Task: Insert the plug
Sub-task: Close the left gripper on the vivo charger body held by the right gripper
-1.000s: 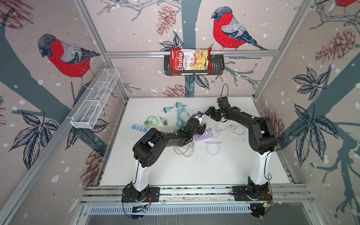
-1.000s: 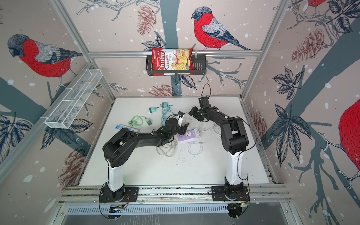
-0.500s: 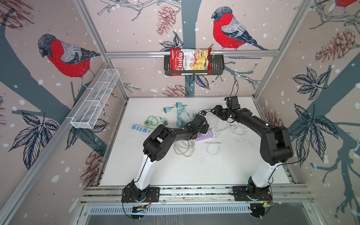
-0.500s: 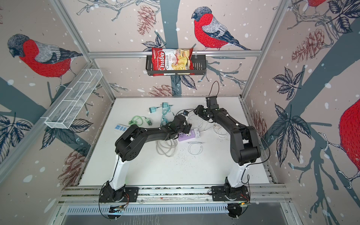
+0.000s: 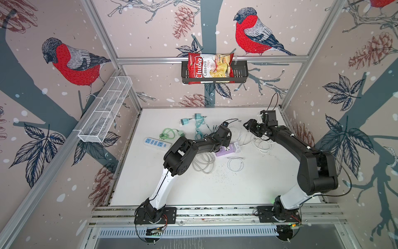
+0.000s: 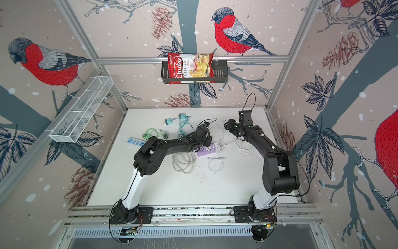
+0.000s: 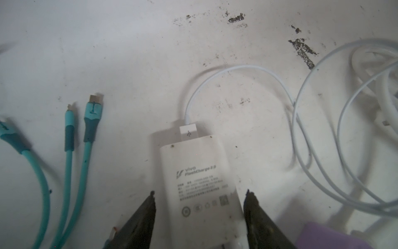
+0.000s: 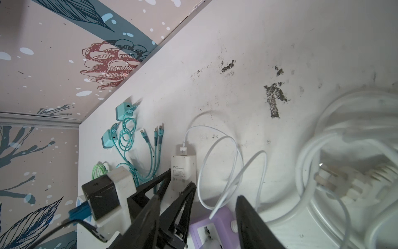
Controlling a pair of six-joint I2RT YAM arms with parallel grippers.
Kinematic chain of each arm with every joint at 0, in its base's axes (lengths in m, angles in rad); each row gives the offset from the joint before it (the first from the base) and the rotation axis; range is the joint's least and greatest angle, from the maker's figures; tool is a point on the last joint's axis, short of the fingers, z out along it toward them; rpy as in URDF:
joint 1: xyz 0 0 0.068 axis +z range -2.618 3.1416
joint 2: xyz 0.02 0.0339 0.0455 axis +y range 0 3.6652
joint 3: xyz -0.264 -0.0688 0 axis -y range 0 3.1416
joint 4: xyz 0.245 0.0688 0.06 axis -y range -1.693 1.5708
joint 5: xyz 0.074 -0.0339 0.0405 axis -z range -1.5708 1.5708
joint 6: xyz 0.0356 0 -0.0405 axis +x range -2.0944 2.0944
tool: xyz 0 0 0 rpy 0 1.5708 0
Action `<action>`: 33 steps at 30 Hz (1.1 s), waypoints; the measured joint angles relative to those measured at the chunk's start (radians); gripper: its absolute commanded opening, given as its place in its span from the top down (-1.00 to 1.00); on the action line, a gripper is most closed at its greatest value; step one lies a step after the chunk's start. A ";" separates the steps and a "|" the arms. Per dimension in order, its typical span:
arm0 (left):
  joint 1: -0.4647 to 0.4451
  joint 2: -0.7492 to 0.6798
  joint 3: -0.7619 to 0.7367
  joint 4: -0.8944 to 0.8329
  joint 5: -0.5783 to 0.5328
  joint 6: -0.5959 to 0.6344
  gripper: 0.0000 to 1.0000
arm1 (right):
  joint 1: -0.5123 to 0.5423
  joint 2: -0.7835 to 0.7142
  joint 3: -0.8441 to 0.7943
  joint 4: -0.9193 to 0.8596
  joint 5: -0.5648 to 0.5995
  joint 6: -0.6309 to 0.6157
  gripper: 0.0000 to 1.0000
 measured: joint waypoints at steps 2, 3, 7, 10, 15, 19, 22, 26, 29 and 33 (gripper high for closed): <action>0.000 0.006 0.008 -0.005 -0.002 -0.004 -0.21 | -0.005 -0.003 -0.007 0.000 -0.006 -0.009 -0.13; 0.000 0.009 0.011 -0.006 -0.003 -0.007 -0.19 | -0.009 -0.006 -0.010 0.000 -0.009 -0.010 -0.13; 0.000 0.020 0.024 -0.008 -0.009 -0.010 -0.10 | -0.020 -0.008 -0.013 0.003 -0.015 -0.014 -0.12; 0.000 0.028 0.035 -0.012 -0.019 -0.009 0.01 | -0.024 -0.013 -0.017 0.005 -0.023 -0.016 -0.12; 0.000 0.032 0.042 -0.015 -0.026 0.002 0.27 | -0.032 -0.023 -0.026 0.002 -0.028 -0.021 -0.12; 0.001 0.034 0.042 -0.007 -0.027 0.019 0.41 | -0.033 -0.043 -0.046 0.002 -0.029 -0.034 -0.12; 0.002 0.029 0.038 -0.004 -0.023 0.026 0.48 | -0.033 -0.068 -0.066 -0.002 -0.031 -0.035 -0.12; 0.002 -0.016 0.009 -0.029 -0.025 0.044 0.51 | -0.033 -0.115 -0.087 -0.002 -0.037 -0.043 -0.12; 0.002 -0.101 -0.067 -0.002 -0.029 0.059 0.51 | -0.033 -0.172 -0.102 -0.004 -0.054 -0.060 -0.13; 0.002 -0.243 -0.230 0.130 -0.017 0.088 0.50 | -0.032 -0.253 -0.106 -0.003 -0.118 -0.076 -0.13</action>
